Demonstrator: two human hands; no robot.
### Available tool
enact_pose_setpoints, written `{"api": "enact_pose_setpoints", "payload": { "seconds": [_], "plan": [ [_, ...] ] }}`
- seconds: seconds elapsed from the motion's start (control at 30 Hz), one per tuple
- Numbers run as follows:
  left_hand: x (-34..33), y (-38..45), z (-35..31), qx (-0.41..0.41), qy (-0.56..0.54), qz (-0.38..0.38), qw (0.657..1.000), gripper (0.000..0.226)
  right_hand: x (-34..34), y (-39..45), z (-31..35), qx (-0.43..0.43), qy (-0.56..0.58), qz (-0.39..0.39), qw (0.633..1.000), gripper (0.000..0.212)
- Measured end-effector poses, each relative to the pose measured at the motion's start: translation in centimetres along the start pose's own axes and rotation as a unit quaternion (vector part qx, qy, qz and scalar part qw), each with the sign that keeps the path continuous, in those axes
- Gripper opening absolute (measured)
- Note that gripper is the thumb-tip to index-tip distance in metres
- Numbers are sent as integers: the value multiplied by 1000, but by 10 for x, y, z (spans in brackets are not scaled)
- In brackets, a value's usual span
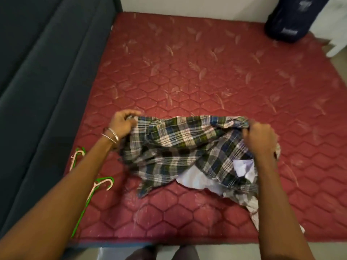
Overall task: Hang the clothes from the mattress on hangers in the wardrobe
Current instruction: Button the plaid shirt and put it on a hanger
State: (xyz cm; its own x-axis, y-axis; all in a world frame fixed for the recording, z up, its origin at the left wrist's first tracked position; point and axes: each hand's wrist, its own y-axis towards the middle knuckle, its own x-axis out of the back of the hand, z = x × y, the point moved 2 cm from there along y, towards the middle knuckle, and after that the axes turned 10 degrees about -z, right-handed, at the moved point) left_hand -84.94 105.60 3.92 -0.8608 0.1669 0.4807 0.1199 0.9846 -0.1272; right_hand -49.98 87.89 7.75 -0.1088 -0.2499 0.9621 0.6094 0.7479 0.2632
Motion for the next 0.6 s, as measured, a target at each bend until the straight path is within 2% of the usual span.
{"api": "enact_pose_setpoints", "payload": {
  "seconds": [0.1, 0.17, 0.2, 0.27, 0.33, 0.37, 0.4, 0.43, 0.47, 0.5, 0.53, 0.6],
  "plan": [
    [-34, -13, 10, 14, 25, 116, 993, 47, 55, 20, -2, -56, -34, -110, 992, 24],
    [-55, -24, 9, 39, 1, 176, 984, 61, 81, 28, 4, -75, -33, -128, 988, 29],
    [-63, -30, 6, 55, -9, 200, 978, 67, 83, 34, 7, -77, -37, -110, 990, 35],
    [-79, -38, -4, 48, 3, 246, 968, 75, 84, 42, 13, -101, -25, -5, 995, 51],
    [-92, -43, -16, 3, 35, 315, 949, 73, 74, 49, 18, -150, 135, 87, 976, 51],
    [-97, -47, -23, -24, 43, 350, 936, 70, 70, 53, 23, -189, 250, 106, 944, 39],
    [-102, -52, -30, -45, 41, 379, 923, 68, 67, 56, 29, -232, 366, 120, 893, 25],
    [-106, -57, -36, -61, 34, 403, 913, 70, 64, 57, 39, -277, 475, 137, 824, 15],
    [-111, -63, -40, -68, 19, 426, 902, 79, 62, 56, 52, -320, 576, 158, 735, 10],
    [-116, -71, -49, -76, 6, 445, 892, 92, 65, 54, 70, -351, 650, 186, 648, 13],
    [-119, -78, -57, -81, -10, 460, 884, 104, 65, 54, 85, -371, 697, 200, 580, 17],
    [-126, -88, -71, -99, -31, 433, 895, 122, 72, 56, 118, -379, 758, 204, 490, 25]
  ]
}}
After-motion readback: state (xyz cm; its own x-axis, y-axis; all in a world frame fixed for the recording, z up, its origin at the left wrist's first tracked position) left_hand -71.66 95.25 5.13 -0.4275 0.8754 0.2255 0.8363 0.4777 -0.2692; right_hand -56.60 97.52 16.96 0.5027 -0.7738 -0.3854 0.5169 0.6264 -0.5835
